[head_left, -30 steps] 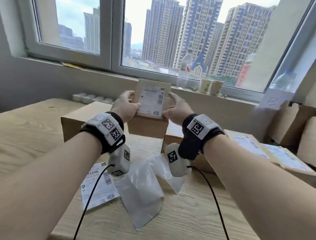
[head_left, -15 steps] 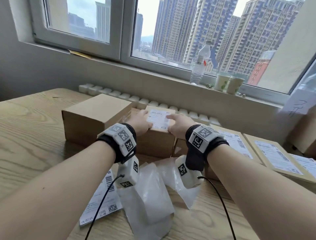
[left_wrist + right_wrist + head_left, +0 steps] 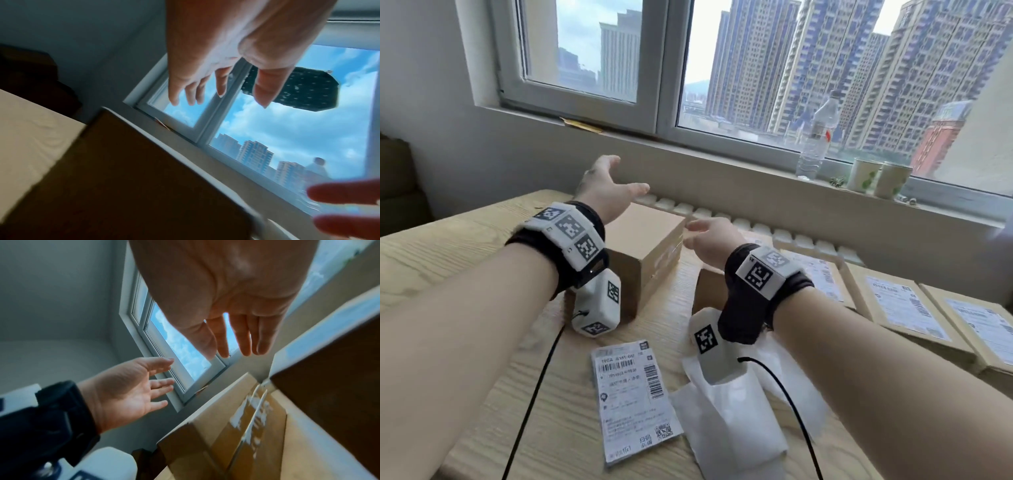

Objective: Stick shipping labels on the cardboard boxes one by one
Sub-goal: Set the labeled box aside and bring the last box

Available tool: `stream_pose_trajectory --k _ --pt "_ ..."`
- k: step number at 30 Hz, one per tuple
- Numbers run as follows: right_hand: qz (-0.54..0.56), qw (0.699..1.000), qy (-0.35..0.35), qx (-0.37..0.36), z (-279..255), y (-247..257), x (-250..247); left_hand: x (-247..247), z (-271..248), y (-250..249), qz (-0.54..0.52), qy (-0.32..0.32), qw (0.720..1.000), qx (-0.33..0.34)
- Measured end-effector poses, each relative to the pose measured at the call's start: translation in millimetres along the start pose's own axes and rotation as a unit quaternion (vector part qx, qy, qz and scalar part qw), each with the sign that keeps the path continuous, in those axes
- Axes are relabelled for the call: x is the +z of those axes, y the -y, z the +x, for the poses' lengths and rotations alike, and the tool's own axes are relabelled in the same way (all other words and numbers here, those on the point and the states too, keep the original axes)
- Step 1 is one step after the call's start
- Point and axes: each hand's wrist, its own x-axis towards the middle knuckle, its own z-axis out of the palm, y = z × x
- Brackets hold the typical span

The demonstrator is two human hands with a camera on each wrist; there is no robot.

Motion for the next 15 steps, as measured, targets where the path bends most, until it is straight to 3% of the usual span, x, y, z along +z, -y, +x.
stream_pose_trajectory --k 3,7,10,15 --pt "0.027 0.999 0.033 0.028 5.7 9.5 22.7 -26.3 8.6 30.3 0.017 -0.011 0.998 -0.062" --pt "0.131 0.983 0.079 0.105 14.4 16.2 53.6 -31.7 13.0 71.5 0.02 0.1 0.983 -0.155" --pt "0.17 0.97 0.114 0.127 16.8 17.6 65.5 -25.3 13.0 85.6 -0.005 0.132 0.978 -0.159" --pt "0.245 0.953 0.116 0.136 19.8 16.2 67.1 -33.7 14.6 74.8 -0.036 0.102 0.983 -0.147"
